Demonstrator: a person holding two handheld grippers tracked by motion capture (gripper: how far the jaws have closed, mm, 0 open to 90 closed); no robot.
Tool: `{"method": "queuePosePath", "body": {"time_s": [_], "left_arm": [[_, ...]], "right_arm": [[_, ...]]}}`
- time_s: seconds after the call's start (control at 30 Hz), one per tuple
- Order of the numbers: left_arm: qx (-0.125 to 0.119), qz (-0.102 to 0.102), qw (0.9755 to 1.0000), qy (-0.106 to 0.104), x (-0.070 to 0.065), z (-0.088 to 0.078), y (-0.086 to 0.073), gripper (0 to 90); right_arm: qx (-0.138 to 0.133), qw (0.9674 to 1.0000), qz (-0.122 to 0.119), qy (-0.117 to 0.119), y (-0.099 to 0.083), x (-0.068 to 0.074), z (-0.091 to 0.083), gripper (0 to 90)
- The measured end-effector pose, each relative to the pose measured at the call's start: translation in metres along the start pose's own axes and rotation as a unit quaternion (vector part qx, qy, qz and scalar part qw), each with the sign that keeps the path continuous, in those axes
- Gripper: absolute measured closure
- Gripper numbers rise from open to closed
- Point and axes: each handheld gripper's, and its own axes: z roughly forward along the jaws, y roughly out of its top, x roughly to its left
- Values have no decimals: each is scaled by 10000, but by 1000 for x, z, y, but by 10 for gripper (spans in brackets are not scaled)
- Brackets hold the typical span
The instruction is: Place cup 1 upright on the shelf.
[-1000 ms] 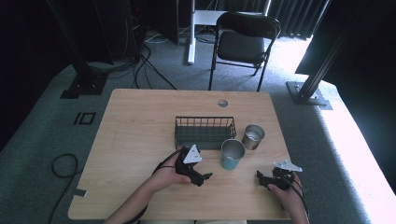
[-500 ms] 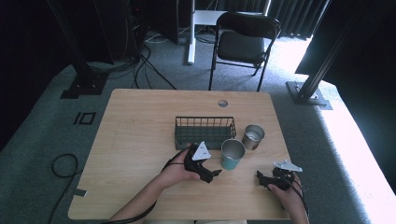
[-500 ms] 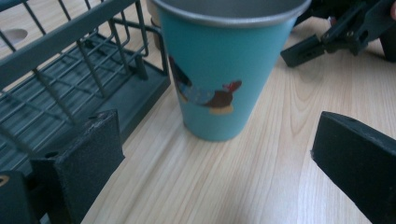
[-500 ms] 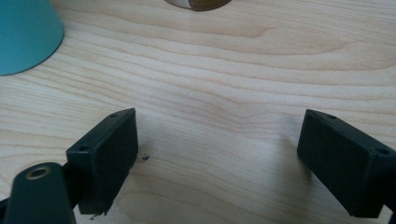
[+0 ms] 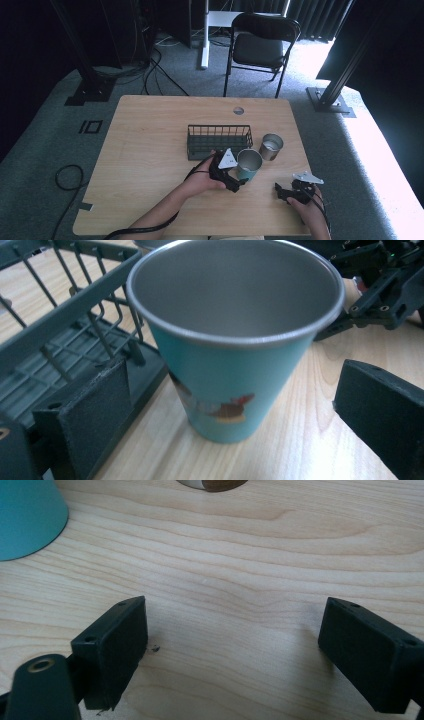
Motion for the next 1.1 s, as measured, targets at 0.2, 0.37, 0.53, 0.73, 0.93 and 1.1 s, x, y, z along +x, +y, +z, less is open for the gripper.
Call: {"method": "queuePosePath", "body": {"time_s": [0.2, 0.37, 0.53, 0.73, 0.93, 1.1], "left_arm": [[-97, -94, 9999, -42, -1, 11, 5, 25], [-130, -146, 9998, -15, -4, 22, 7, 25], [-233, -223, 9995, -52, -4, 26, 10, 25], [-357, -211, 9991, -26, -6, 31, 16, 28], [-475, -253, 9985, 31, -8, 33, 21, 76], [-475, -181, 9987, 13, -9, 34, 21, 131]], "right_arm": [[-1, 10000, 3, -1, 0, 0, 0, 120], [-1, 10000, 5, -1, 0, 0, 0, 120], [-2, 10000, 4, -1, 0, 0, 0, 120], [-1, 10000, -5, -1, 0, 0, 0, 120], [1, 10000, 1, 0, 0, 0, 0, 120], [0, 10000, -1, -1, 0, 0, 0, 120]]}}
